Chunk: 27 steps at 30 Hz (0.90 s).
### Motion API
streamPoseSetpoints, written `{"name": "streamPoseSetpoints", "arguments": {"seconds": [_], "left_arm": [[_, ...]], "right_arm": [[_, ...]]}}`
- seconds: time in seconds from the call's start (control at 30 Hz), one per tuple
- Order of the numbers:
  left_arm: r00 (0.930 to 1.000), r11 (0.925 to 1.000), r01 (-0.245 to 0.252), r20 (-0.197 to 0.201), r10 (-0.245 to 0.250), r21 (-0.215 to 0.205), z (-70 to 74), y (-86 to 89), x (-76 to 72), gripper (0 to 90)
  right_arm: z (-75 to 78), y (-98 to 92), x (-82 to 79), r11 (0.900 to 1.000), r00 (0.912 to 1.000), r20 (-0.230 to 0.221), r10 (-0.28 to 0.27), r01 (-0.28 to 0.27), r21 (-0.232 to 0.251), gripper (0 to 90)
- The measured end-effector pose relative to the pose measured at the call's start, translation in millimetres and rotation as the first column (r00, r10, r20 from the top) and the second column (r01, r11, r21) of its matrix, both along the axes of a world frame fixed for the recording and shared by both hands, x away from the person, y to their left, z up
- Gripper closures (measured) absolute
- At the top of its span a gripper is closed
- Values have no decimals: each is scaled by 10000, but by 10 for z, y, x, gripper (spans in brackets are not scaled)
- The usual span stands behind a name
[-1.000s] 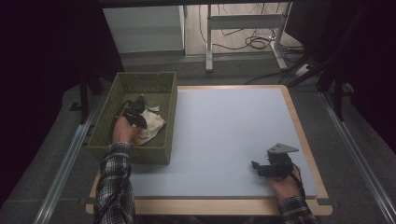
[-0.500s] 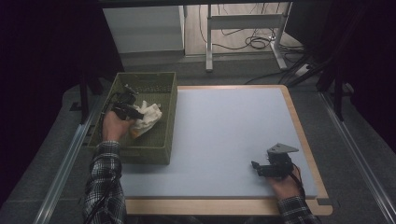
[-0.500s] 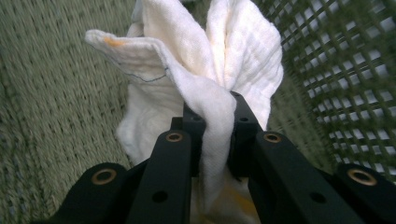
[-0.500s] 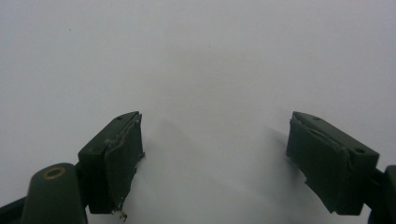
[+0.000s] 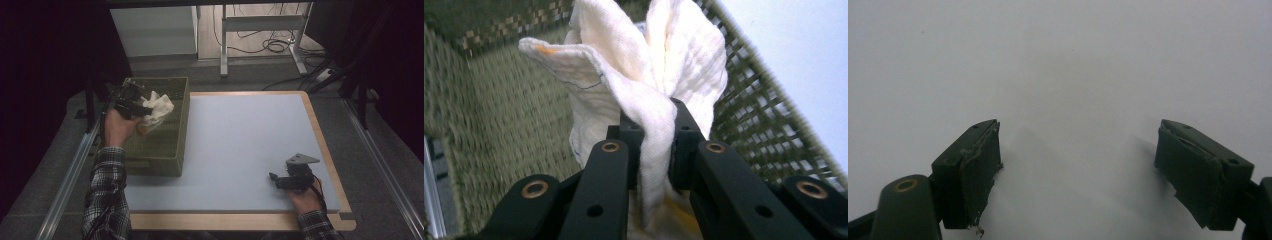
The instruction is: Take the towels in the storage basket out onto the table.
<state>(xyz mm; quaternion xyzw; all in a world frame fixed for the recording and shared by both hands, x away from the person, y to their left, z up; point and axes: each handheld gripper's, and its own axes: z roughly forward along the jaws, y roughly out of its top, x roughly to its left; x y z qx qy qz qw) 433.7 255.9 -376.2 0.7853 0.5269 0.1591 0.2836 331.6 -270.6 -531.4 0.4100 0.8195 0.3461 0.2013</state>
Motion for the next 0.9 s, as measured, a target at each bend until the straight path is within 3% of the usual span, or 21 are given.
{"name": "streamPoseSetpoints", "arguments": {"seconds": [0.37, 0.5, 0.9], "left_arm": [[9960, 9986, 523, 721, -527, 66, 228, -229, -13, 811], [9914, 9962, 866, 983, -869, 67, 327, -363, -13, 811], [9805, 9875, 1578, 1187, -1568, 8, 406, -716, 47, 810]], "right_arm": [[0, 0, 0, 10000, 10000, -2, -1, 1, 5, 186], [0, 0, 0, 10000, 10000, 1, 0, 0, 5, 186], [0, 0, 0, 10000, 10000, -5, 7, -7, 23, 185]]}}
